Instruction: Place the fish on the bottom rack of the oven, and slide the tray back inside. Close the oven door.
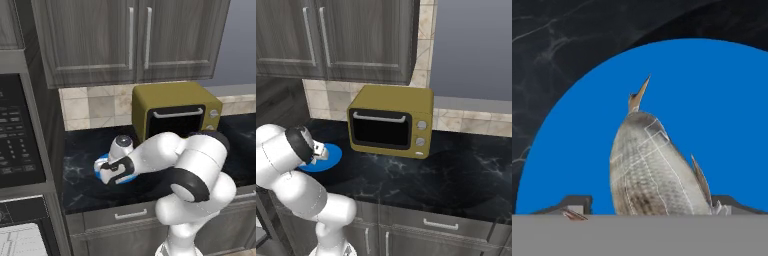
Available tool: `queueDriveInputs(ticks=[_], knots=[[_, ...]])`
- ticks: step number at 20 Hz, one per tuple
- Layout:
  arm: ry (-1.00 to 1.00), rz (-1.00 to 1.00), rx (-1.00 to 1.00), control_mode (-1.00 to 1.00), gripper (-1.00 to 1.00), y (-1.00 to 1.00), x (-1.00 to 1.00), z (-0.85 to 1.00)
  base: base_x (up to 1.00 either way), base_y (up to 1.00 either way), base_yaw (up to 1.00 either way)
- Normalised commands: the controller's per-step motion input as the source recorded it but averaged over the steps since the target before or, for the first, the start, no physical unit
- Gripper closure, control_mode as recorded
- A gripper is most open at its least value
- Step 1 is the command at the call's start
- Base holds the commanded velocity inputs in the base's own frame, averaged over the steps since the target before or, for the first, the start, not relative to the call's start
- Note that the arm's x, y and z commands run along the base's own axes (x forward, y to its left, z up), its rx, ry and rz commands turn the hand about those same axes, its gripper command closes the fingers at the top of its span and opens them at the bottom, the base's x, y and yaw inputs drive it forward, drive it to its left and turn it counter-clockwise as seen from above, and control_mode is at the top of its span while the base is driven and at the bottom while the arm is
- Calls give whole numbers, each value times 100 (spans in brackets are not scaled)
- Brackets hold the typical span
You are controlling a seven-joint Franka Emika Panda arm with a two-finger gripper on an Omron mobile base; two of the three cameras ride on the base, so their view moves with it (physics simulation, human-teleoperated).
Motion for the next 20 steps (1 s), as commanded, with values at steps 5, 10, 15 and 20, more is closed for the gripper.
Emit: queueDriveInputs(ticks=[5, 10, 15, 20], knots=[[-2, 0, 0, -100, 100, -10, -2, 12, 0, 0, 0], [-29, 0, 0, -100, 100, -36, -2, 76, 0, 0, 0], [-31, 0, 0, -100, 100, -66, -23, 100, 0, 0, 0], [-21, 3, 4, -100, 100, -65, -43, 96, 0, 0, 0]])
